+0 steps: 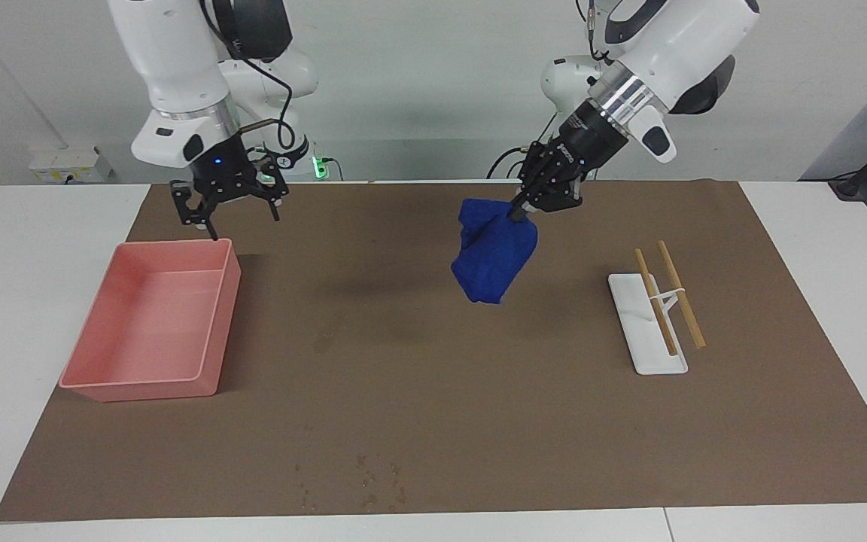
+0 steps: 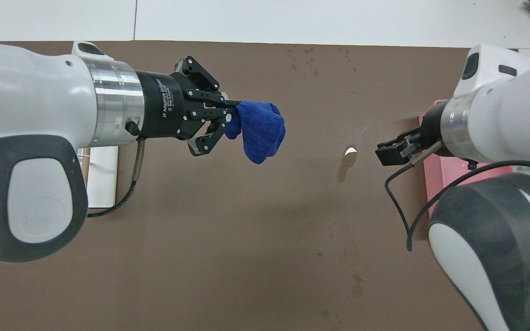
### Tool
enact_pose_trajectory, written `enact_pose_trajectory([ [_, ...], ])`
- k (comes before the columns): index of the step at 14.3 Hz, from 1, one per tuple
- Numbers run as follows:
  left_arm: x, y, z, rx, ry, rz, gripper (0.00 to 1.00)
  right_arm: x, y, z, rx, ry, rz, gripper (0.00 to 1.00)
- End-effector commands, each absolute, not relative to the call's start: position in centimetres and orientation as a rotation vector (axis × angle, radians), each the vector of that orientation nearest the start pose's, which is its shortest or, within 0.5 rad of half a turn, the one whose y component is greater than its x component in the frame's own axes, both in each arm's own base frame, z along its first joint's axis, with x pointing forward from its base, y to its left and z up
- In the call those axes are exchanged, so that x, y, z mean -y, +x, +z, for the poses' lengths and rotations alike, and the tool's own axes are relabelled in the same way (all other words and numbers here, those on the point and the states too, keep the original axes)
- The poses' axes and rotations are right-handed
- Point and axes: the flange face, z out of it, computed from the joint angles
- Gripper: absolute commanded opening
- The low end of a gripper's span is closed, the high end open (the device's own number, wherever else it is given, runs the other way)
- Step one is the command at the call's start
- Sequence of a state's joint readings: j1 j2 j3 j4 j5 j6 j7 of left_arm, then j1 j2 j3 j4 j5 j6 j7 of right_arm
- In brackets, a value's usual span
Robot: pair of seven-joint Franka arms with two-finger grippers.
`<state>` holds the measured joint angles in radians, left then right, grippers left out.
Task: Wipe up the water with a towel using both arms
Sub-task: 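Lift the towel with the left gripper while the right gripper approaches, then grasp the towel with the right gripper from the left gripper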
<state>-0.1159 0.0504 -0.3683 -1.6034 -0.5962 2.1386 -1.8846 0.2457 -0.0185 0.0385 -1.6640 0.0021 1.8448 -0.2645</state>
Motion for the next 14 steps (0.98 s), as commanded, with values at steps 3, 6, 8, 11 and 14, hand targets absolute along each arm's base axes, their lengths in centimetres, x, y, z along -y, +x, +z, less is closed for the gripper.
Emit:
enact_pose_trajectory([
  [3,32.1,51.0,63.6,-1.775,1.528,-0.564,0.00,-21.7,52.7,62.4,0.872,-2.863,-0.404,1.00],
  [6,32.5,50.7,63.8,-1.767,1.505,-0.588,0.00,-24.6,50.5,62.0,0.864,-2.851,-0.388,1.00],
  [8,33.6,49.9,63.6,-1.755,1.532,-0.603,0.00,-25.5,49.9,61.9,0.881,-2.842,-0.392,1.00],
  [11,34.5,48.9,63.6,-1.741,1.569,-0.615,0.00,-26.6,49.8,60.8,0.906,-2.815,-0.509,1.00],
  [14,35.5,47.7,63.2,-1.734,1.614,-0.631,0.00,-27.4,50.1,59.6,0.936,-2.800,-0.614,1.00],
])
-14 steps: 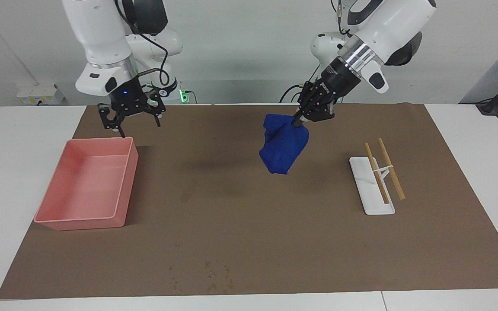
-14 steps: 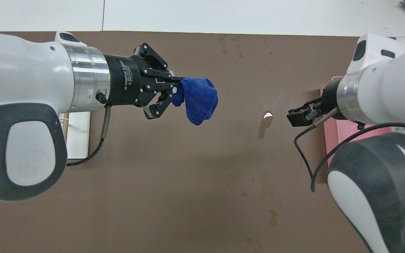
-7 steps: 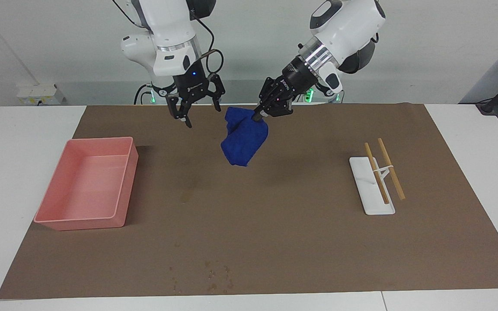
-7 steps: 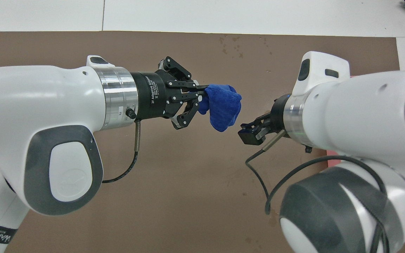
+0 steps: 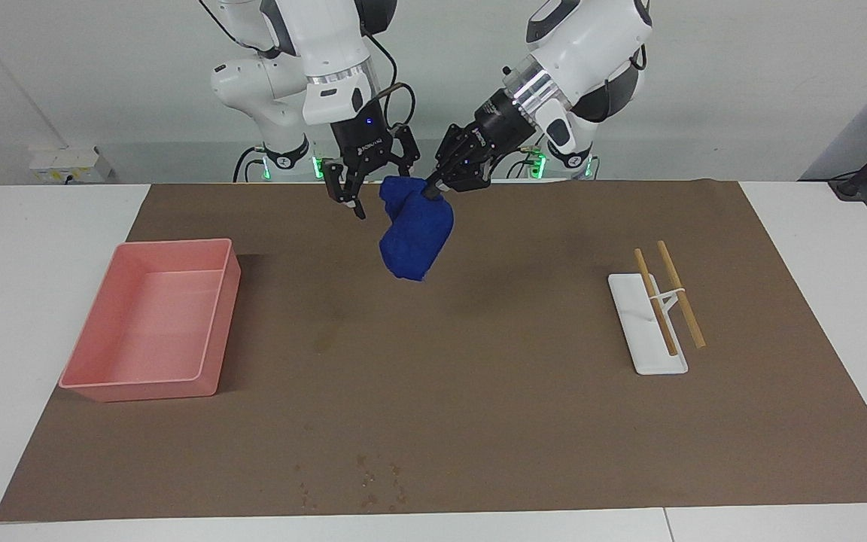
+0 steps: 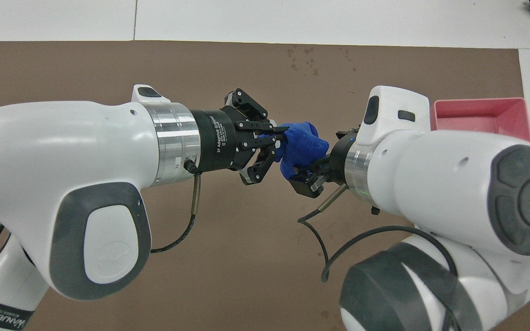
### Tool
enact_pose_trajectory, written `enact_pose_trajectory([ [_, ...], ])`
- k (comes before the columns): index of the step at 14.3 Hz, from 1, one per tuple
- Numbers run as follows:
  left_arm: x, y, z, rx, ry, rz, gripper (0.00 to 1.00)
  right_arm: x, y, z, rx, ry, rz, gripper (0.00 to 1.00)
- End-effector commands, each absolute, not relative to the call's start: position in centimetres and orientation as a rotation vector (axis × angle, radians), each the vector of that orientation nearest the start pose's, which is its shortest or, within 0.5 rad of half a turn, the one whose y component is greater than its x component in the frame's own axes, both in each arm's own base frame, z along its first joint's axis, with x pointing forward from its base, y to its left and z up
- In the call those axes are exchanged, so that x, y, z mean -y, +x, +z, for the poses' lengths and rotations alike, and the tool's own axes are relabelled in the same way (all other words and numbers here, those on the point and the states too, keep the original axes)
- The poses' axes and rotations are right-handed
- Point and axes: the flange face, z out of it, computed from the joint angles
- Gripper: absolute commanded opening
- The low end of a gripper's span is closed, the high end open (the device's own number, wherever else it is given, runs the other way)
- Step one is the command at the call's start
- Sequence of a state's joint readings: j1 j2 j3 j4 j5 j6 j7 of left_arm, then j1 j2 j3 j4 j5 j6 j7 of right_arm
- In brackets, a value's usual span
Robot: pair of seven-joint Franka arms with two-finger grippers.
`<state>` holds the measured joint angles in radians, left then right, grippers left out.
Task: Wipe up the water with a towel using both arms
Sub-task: 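Grasp the towel with the right gripper from the left gripper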
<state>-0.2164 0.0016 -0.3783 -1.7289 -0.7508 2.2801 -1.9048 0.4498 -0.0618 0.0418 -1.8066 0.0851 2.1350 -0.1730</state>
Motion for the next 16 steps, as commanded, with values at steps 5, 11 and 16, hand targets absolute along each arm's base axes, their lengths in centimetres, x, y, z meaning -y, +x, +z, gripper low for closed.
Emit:
enact_pose_trajectory([
  [5,36.1,46.2,62.3,-1.717,1.682,-0.642,0.00,-27.1,51.0,59.5,0.974,-2.818,-0.703,1.00],
  [11,35.9,45.5,61.6,-1.715,1.698,-0.627,0.00,-26.7,51.1,59.1,0.950,-2.833,-0.670,0.00],
  [16,35.9,45.6,61.7,-1.715,1.691,-0.622,0.00,-25.9,51.3,58.9,0.946,-2.849,-0.643,0.00],
])
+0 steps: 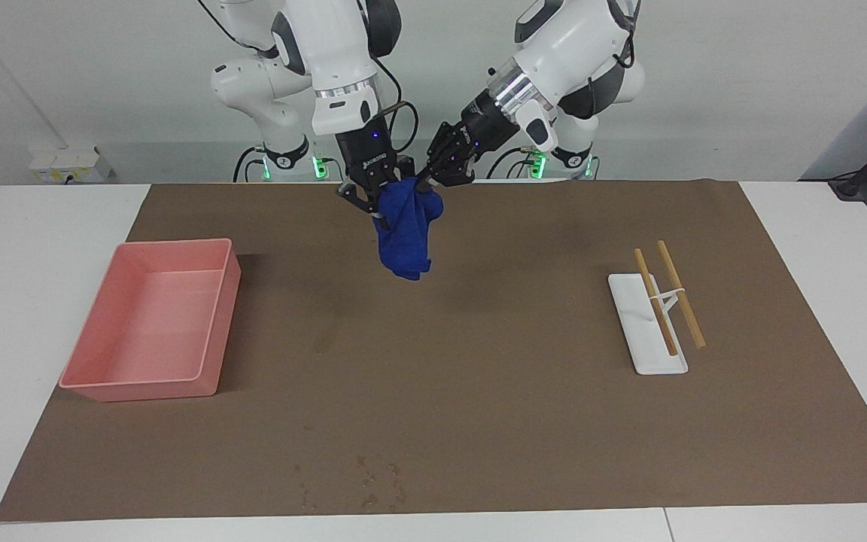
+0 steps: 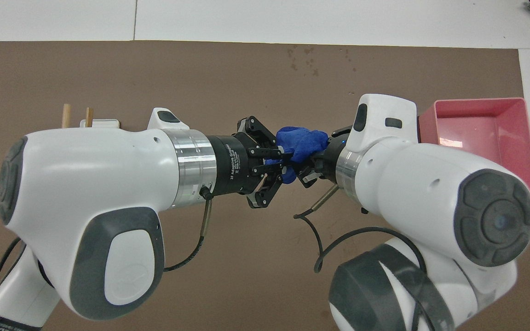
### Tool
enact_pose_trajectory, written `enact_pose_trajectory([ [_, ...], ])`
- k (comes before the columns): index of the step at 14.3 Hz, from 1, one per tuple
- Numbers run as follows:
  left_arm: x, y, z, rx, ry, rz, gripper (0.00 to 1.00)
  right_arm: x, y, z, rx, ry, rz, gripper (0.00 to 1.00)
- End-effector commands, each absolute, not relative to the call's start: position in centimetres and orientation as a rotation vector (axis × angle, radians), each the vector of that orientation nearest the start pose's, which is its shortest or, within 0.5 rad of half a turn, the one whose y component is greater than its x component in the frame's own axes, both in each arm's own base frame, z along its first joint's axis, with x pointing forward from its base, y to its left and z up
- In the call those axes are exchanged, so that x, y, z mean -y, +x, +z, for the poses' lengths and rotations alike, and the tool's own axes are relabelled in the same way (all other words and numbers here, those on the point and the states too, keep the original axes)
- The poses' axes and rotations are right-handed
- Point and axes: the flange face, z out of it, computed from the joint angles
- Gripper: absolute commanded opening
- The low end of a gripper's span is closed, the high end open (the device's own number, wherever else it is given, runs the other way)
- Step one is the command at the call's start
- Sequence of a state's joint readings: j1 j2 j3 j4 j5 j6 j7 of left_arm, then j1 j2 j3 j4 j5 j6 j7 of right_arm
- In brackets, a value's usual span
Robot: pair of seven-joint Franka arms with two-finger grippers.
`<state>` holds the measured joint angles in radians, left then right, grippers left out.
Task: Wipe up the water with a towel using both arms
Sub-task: 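Grasp the towel with the right gripper from the left gripper, then open the left gripper and withdraw it while the right gripper lowers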
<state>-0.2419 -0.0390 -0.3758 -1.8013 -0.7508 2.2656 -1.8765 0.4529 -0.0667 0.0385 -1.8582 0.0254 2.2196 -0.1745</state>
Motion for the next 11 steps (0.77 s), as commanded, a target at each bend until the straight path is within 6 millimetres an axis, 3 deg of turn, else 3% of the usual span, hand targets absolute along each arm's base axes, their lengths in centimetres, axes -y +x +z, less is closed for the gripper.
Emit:
enact_pose_trajectory([
  [1,35.9,45.6,61.7,-1.715,1.691,-0.622,0.00,-25.6,51.4,58.8,0.958,-2.854,-0.632,0.00],
  [5,35.9,45.7,61.9,-1.696,1.707,-0.602,0.00,-20.4,53.4,58.2,1.149,-2.866,-0.580,0.00],
  [6,35.8,45.8,62.0,-1.672,1.724,-0.589,0.10,-18.7,53.9,58.1,1.205,-2.870,-0.569,0.00],
  [7,35.9,45.9,62.2,-1.664,1.723,-0.585,0.99,-17.5,54.4,58.0,1.262,-2.869,-0.567,0.00],
  [11,34.7,46.8,62.8,-1.662,1.776,-0.456,1.00,-14.5,55.5,57.3,1.391,-2.872,-0.530,0.00],
])
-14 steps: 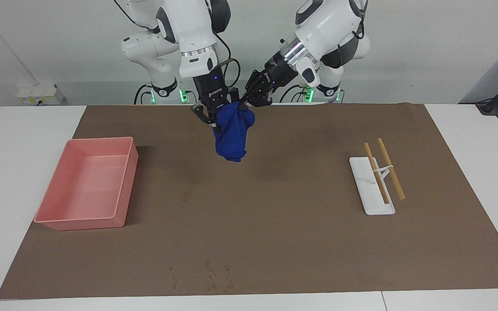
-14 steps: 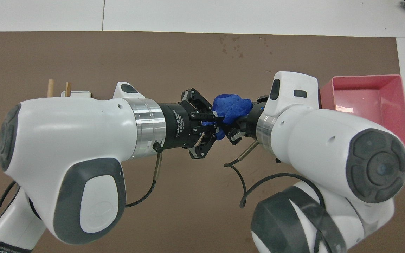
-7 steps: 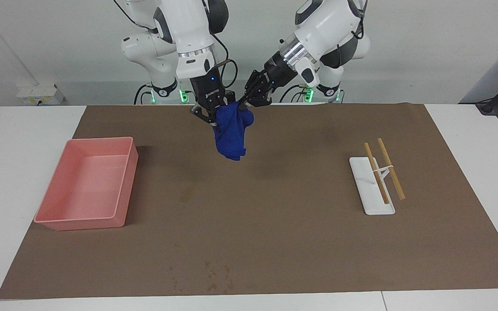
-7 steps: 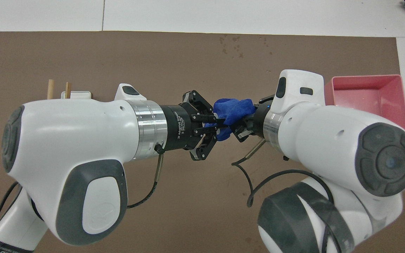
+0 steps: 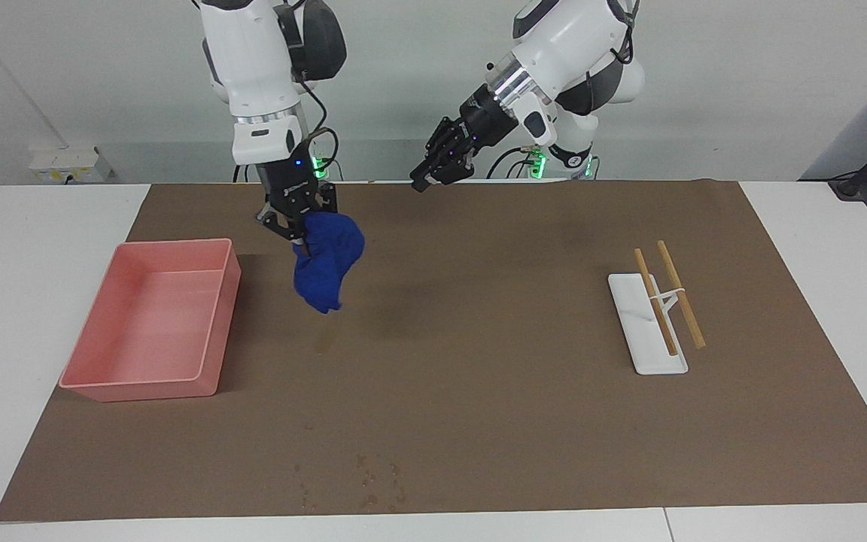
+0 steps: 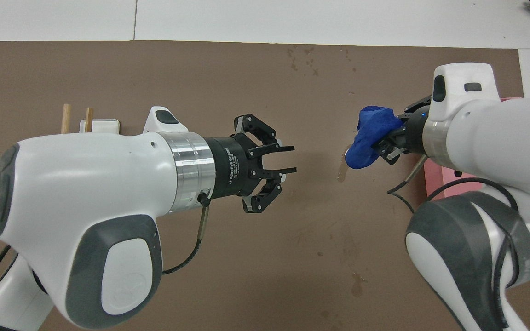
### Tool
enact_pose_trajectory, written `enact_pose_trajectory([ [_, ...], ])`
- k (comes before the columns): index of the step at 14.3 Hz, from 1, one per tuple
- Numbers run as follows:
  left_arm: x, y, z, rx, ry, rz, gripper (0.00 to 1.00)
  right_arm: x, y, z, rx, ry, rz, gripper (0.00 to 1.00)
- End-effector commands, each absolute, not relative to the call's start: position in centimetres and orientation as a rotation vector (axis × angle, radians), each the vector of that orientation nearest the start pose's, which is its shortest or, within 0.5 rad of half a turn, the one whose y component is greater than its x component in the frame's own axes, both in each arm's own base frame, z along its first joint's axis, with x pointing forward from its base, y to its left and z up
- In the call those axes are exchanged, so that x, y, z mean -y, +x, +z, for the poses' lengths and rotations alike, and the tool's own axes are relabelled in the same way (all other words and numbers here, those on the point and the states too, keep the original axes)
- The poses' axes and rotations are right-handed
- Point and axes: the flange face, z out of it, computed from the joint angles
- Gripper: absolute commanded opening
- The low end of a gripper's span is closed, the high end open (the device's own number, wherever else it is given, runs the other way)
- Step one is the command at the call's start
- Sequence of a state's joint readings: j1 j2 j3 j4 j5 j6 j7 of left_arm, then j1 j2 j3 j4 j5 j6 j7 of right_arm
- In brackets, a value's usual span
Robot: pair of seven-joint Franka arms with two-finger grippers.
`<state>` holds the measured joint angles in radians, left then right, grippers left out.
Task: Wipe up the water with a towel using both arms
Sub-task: 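Open the left gripper and withdraw it while the right gripper lowers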
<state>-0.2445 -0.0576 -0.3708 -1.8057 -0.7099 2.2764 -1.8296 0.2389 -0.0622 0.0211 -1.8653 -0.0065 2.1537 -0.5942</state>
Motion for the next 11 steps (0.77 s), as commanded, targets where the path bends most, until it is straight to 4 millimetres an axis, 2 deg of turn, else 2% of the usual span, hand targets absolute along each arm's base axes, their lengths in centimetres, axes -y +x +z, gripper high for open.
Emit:
enact_pose_trajectory([
  [1,34.2,47.2,62.6,-1.666,1.799,-0.406,1.00,-14.0,56.0,56.5,1.411,-2.873,-0.520,0.00],
  [2,33.2,47.9,62.4,-1.676,1.818,-0.351,1.00,-13.7,56.7,55.4,1.421,-2.877,-0.501,0.00],
  [5,27.7,51.0,61.7,-1.663,1.880,-0.198,1.00,-12.7,58.1,52.4,1.453,-2.891,-0.445,0.00],
  [10,18.1,54.9,61.0,-1.370,2.132,0.039,1.00,-12.1,60.9,45.9,1.503,-2.906,-0.365,0.00],
  [11,16.6,55.1,60.7,-1.272,2.256,0.113,1.00,-12.0,61.3,44.7,1.493,-2.910,-0.358,0.00],
])
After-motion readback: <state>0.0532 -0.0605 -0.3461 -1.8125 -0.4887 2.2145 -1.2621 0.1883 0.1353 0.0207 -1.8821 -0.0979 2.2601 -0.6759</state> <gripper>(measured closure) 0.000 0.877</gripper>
